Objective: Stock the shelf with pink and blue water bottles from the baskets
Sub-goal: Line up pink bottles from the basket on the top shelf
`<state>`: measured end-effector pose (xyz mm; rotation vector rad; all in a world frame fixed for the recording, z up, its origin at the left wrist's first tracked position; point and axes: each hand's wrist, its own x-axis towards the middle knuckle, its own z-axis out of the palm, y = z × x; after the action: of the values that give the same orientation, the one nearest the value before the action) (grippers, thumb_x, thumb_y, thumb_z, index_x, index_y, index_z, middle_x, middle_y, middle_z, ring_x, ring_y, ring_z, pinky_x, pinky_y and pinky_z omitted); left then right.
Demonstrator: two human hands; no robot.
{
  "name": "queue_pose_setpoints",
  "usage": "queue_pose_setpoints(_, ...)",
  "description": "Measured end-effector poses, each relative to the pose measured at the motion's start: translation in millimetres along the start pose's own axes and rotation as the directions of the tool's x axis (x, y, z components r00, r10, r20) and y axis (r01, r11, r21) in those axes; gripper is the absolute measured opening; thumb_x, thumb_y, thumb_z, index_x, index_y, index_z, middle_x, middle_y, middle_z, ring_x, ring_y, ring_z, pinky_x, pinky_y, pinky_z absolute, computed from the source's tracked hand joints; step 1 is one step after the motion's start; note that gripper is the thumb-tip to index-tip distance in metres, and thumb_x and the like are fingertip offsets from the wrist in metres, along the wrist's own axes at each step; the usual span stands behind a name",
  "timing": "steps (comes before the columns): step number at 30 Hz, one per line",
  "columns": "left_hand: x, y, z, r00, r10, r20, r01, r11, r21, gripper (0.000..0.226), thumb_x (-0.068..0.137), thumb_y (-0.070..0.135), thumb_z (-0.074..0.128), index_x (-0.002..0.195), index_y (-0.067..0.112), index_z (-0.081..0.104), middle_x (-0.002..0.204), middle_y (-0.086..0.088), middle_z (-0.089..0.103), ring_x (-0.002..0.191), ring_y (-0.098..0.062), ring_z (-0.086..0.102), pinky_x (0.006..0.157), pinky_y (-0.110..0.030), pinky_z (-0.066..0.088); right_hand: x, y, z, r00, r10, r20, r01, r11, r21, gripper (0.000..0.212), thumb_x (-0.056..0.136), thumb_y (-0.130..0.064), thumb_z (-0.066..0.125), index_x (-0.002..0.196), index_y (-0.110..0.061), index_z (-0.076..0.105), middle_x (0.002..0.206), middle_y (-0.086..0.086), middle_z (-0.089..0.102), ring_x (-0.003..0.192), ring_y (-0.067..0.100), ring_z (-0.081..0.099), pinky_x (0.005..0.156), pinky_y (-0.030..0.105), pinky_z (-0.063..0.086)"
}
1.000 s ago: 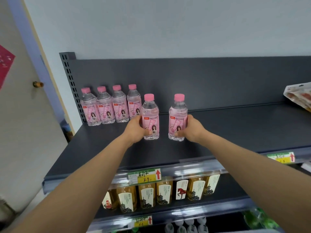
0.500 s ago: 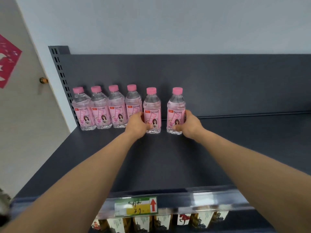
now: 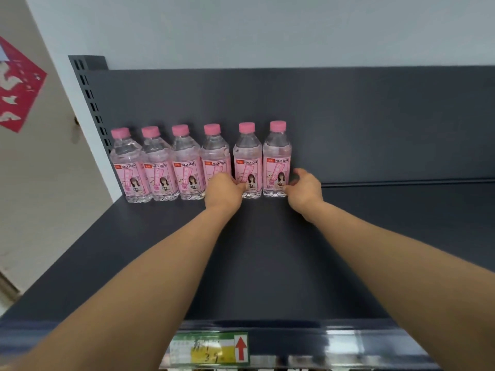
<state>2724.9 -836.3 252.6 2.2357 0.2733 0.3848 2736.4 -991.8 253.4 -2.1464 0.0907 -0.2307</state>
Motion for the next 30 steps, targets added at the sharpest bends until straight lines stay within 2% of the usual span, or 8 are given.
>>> queue_pose_setpoints(3, -4, 1, -4, 0.998, -0.027, 0.065, 0.032, 0.996, -0.081, 0.017, 0.085, 0.022, 0.069, 0.078, 0.008, 0.060, 0.081, -0.016, 0.065, 0.089, -0.035, 0.066, 0.078, -0.038, 0.054, -5, 3, -7, 0.998, 0.037, 0.043, -0.039, 0.999, 0.034, 0.051, 0.092, -0.001, 0.051, 0.142, -0.006, 0.038, 0.122, 0.011, 0.061, 0.112, 0.024, 0.057, 0.092, 0.026, 0.042)
queue_pose_setpoints(6, -19, 3, -11, 0.993, 0.011, 0.117, 0.001, 0.995, -0.101, 0.014, 0.086, 0.019, 0.067, 0.076, 0.011, 0.060, 0.092, -0.018, 0.068, 0.093, -0.036, 0.066, 0.085, -0.045, 0.055, -17, 3, -21, 0.999, 0.030, 0.034, -0.032, 0.999, 0.037, 0.045, 0.091, 0.000, 0.051, 0.135, -0.006, 0.047, 0.125, 0.010, 0.060, 0.114, 0.023, 0.056, 0.093, 0.026, 0.043)
queue_pose_setpoints(10, -58, 16, -26, 0.975, 0.138, 0.173, -0.115, 0.984, -0.139, 0.006, 0.086, 0.012, 0.063, 0.080, 0.013, 0.061, 0.077, -0.005, 0.062, 0.079, -0.026, 0.062, 0.081, -0.039, 0.055, -53, 2, -45, 1.000, -0.007, -0.018, 0.008, 0.997, 0.072, 0.033, 0.088, -0.003, 0.056, 0.121, -0.006, 0.060, 0.117, 0.009, 0.065, 0.107, 0.021, 0.059, 0.092, 0.026, 0.045)
queue_pose_setpoints(13, -98, 38, -35, 0.935, 0.265, 0.237, -0.226, 0.957, -0.180, 0.002, 0.086, 0.012, 0.062, 0.086, 0.014, 0.061, 0.073, 0.001, 0.060, 0.074, -0.018, 0.057, 0.077, -0.034, 0.051, -93, 2, -71, 0.996, -0.069, -0.049, 0.072, 0.996, 0.046, 0.026, 0.087, -0.005, 0.058, 0.112, -0.008, 0.065, 0.111, 0.006, 0.067, 0.096, 0.015, 0.059, 0.088, 0.025, 0.046)
queue_pose_setpoints(17, -161, 70, -40, 0.824, 0.467, 0.322, -0.424, 0.884, -0.198, 0.012, 0.087, 0.016, 0.062, 0.098, 0.013, 0.065, 0.083, 0.005, 0.061, 0.078, -0.009, 0.057, 0.068, -0.016, 0.044, -159, 12, -116, 0.986, -0.149, -0.077, 0.146, 0.988, -0.045, 0.022, 0.088, -0.008, 0.060, 0.108, -0.012, 0.067, 0.102, 0.001, 0.067, 0.096, 0.015, 0.062, 0.090, 0.027, 0.048)
queue_pose_setpoints(22, -247, 88, -18, 0.655, 0.588, 0.475, -0.532, 0.805, -0.263, 0.010, 0.085, 0.020, 0.064, 0.095, 0.017, 0.065, 0.083, 0.006, 0.064, 0.074, -0.006, 0.057, 0.065, -0.011, 0.041, -252, 59, -168, 0.974, -0.148, -0.174, 0.127, 0.984, -0.127, 0.018, 0.088, -0.006, 0.059, 0.103, -0.012, 0.067, 0.089, -0.003, 0.064, 0.084, 0.011, 0.059, 0.079, 0.019, 0.045)
queue_pose_setpoints(26, -314, 74, 36, 0.512, 0.530, 0.676, -0.506, 0.822, -0.261, 0.014, 0.084, 0.016, 0.066, 0.097, 0.012, 0.066, 0.083, 0.004, 0.061, 0.074, -0.007, 0.055, 0.059, -0.004, 0.037, -317, 132, -185, 0.985, 0.010, -0.173, -0.037, 0.987, -0.153, 0.014, 0.088, -0.007, 0.060, 0.096, -0.017, 0.065, 0.083, -0.004, 0.063, 0.076, 0.008, 0.057, 0.070, 0.014, 0.042)
queue_pose_setpoints(30, -360, 47, 107, 0.376, 0.343, 0.861, -0.456, 0.877, -0.150, 0.020, 0.084, 0.015, 0.068, 0.102, 0.006, 0.066, 0.093, -0.003, 0.063, 0.086, -0.014, 0.058, 0.062, -0.015, 0.039, -355, 219, -193, 0.955, 0.291, -0.050, -0.293, 0.910, -0.292, 0.022, 0.087, -0.007, 0.060, 0.108, -0.005, 0.067, 0.103, 0.010, 0.069, 0.095, 0.021, 0.062, 0.080, 0.021, 0.040)
